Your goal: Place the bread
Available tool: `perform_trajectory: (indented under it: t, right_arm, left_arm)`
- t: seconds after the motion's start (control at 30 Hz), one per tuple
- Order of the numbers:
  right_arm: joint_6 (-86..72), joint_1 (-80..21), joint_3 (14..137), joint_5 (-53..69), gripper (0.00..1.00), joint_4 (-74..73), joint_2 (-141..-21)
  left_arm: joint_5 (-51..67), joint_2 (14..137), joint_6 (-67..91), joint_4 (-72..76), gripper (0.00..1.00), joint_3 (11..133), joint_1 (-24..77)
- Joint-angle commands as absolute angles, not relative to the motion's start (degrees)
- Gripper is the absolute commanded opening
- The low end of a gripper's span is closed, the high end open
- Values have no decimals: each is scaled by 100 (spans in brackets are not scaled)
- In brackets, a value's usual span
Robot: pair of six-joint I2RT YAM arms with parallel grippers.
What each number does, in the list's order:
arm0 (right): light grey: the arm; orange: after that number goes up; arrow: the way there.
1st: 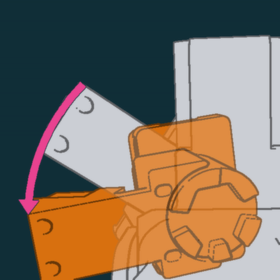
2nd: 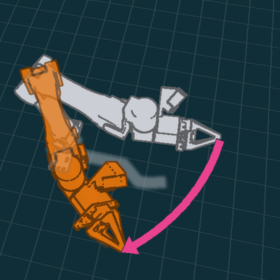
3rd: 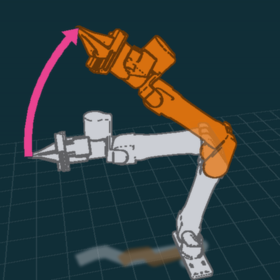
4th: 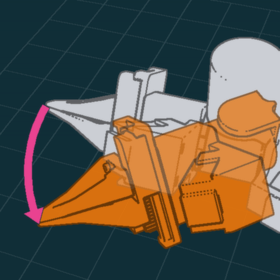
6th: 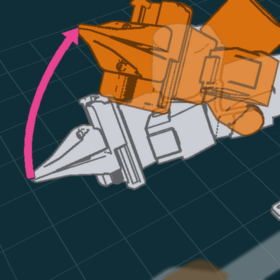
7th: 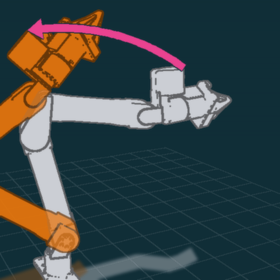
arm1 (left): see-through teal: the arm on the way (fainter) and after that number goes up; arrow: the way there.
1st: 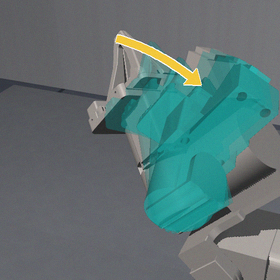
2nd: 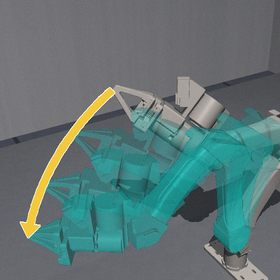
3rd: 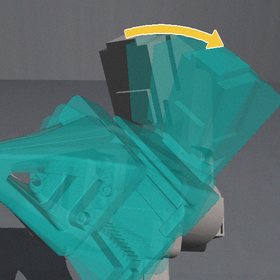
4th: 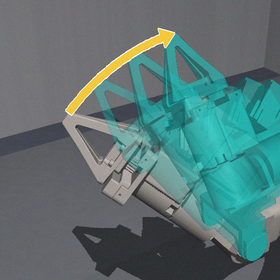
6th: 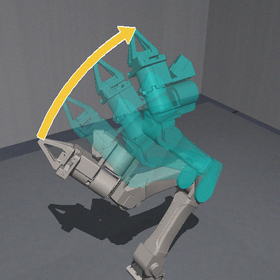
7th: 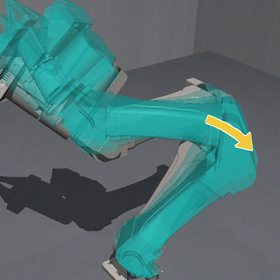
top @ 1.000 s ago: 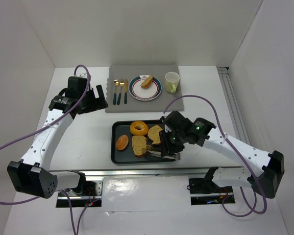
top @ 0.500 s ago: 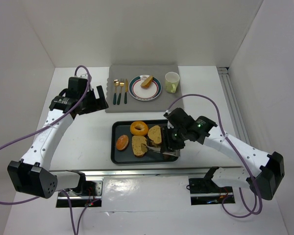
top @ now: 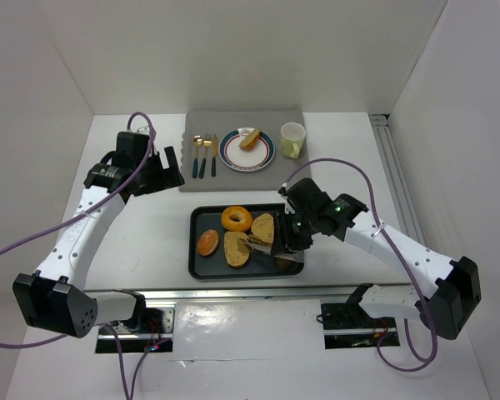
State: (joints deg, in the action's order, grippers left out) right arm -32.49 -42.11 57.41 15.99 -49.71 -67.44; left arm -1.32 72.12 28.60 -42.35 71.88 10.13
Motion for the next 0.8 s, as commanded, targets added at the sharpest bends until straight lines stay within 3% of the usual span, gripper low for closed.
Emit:
perform_trajectory:
  t: [0.0, 0.23, 0.53, 0.77]
  right_arm:
    - [-3120, -4192, 5634, 1793, 46, -4746, -6768]
    - [-3068, -4192, 5634, 1802, 41, -4904, -6873]
    - [-2936, -4087, 6721, 1267, 0, -5914, -6750]
    - [-2619, -4087, 8120, 782, 0, -6785, -7118]
  left_arm:
    - [-105, 7031, 2769, -4131, 100, 7189, 976]
    - [-105, 7031, 2769, -4131, 100, 7189, 976]
    - [-53, 7031, 2769, -4078, 100, 7189, 976]
    - [-167, 7084, 2716, -4078, 100, 7242, 976]
